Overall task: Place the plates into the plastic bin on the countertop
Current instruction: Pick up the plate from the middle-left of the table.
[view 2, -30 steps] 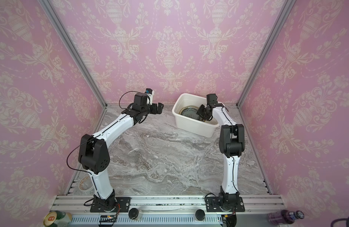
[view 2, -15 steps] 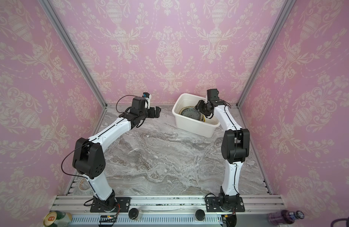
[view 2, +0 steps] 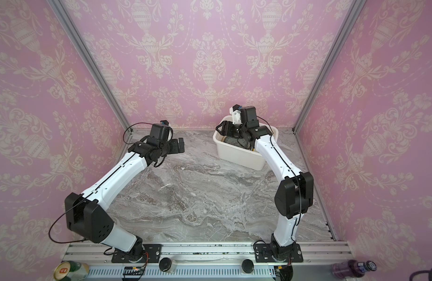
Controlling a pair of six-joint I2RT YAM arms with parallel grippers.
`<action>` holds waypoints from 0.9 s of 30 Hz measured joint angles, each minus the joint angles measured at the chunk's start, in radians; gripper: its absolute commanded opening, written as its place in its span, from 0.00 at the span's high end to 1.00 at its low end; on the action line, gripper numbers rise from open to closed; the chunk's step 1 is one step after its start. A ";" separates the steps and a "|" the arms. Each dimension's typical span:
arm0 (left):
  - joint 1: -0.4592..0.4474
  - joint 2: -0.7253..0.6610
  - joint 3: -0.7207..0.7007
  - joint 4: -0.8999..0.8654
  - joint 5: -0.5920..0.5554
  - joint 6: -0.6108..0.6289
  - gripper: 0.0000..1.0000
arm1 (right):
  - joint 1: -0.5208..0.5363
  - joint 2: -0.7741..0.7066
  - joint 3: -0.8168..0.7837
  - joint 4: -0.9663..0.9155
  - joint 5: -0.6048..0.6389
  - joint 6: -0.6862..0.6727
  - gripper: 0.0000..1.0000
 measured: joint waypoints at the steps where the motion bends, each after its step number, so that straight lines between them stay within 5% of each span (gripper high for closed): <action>1: 0.003 -0.014 -0.013 -0.037 -0.003 -0.021 0.01 | 0.026 -0.004 -0.014 0.000 -0.014 -0.010 0.35; 13: 0.090 -0.260 -0.393 -0.238 0.010 -0.264 0.01 | 0.286 0.094 -0.156 -0.046 -0.180 -0.064 0.41; 27: 0.206 -0.652 -0.885 -0.077 0.186 -0.292 0.01 | 0.421 0.341 -0.155 0.000 -0.248 -0.006 0.44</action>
